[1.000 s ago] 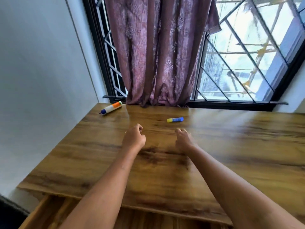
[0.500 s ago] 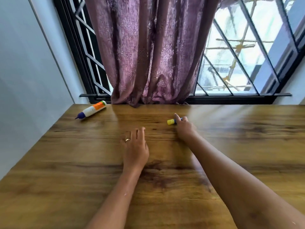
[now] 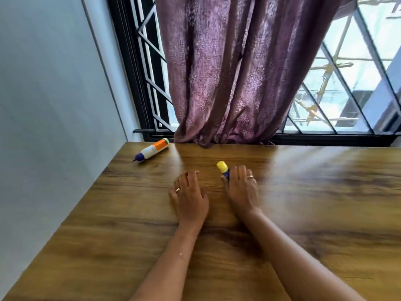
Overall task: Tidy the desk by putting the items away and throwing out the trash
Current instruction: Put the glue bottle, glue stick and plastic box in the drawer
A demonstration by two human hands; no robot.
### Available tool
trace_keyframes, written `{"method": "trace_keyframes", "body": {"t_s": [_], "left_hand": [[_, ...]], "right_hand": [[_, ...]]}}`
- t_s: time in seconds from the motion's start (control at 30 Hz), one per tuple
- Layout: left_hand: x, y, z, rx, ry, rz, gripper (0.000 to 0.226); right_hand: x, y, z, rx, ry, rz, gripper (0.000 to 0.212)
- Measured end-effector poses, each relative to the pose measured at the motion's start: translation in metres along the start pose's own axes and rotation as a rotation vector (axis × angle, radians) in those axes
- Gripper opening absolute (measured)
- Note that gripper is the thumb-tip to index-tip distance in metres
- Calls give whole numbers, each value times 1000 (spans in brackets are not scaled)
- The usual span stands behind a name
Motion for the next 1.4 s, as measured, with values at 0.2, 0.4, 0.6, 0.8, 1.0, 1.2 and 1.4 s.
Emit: {"method": "trace_keyframes", "body": {"t_s": [0.2, 0.4, 0.6, 0.8, 1.0, 1.2, 1.4], "left_hand": [[-16, 64, 48, -132, 32, 131, 42], [-8, 100, 92, -77, 60, 259, 47], [5, 125, 135, 28, 86, 310, 55], [13, 148, 158, -158, 186, 301, 53], [3, 148, 138, -24, 73, 173, 48], [-33, 144, 94, 19, -45, -160, 38], [-76, 153, 30, -528, -47, -864, 28]], "right_hand": [[20, 47, -1, -48, 71, 182, 19], [44, 83, 15, -92, 193, 128, 27], [52, 83, 19, -92, 168, 104, 25], [57, 81, 20, -121, 75, 93, 26], [56, 82, 18, -142, 35, 71, 28], [41, 89, -3, -84, 54, 52, 31], [4, 101, -64, -57, 233, 225, 36]]}}
Point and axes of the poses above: each hand's wrist, its own z-axis towards the middle knuckle, its own x-axis out of the palm, y = z × x, the point moved 1 cm from there along z, towards the middle knuckle, and after that the axes turned 1 degree about x, right-handed, at the moved point
